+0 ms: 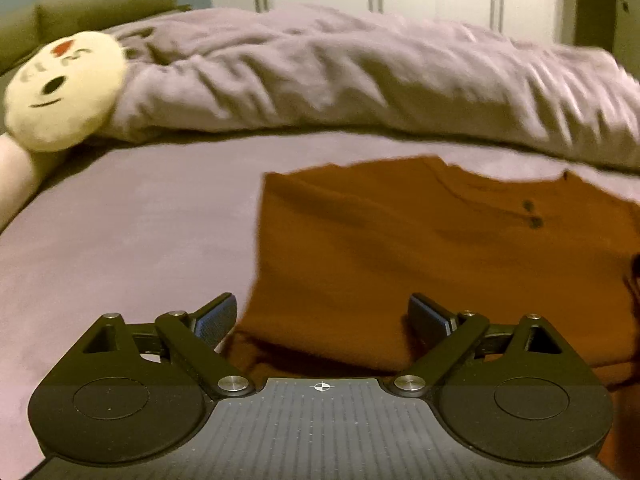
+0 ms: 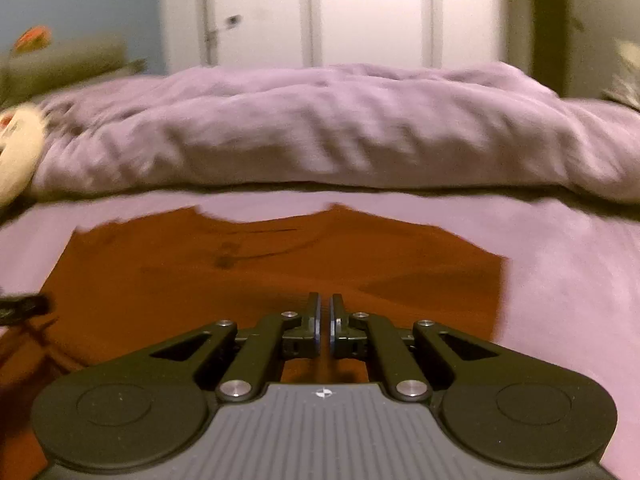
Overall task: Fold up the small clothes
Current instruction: 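Grasp the cardigan edge again with the right gripper, fold over, release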
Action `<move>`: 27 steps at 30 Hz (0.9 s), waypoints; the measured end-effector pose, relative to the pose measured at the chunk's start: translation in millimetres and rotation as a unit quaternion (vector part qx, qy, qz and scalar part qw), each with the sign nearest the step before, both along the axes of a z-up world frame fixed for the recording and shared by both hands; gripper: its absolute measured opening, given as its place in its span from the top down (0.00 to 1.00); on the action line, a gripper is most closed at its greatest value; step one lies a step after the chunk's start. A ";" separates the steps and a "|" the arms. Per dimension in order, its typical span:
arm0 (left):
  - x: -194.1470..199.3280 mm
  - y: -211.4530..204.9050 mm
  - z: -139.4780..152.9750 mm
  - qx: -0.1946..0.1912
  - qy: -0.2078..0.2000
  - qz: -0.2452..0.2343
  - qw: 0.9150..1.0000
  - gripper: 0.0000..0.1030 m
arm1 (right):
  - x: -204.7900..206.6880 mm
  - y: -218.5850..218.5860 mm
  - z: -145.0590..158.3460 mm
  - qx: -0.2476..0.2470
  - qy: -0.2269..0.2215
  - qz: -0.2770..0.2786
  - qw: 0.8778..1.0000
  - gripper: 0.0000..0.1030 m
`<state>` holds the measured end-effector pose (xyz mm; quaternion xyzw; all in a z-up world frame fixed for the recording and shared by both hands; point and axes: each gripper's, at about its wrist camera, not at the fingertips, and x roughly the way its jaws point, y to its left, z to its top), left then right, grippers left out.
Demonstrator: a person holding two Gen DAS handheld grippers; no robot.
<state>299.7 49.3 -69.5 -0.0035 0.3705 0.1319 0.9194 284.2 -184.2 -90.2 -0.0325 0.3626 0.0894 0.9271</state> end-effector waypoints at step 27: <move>-96.5 25.9 -1.7 0.004 0.068 0.020 0.997 0.00 | -81.3 -58.8 1.6 -0.070 0.064 -0.082 0.992 0.65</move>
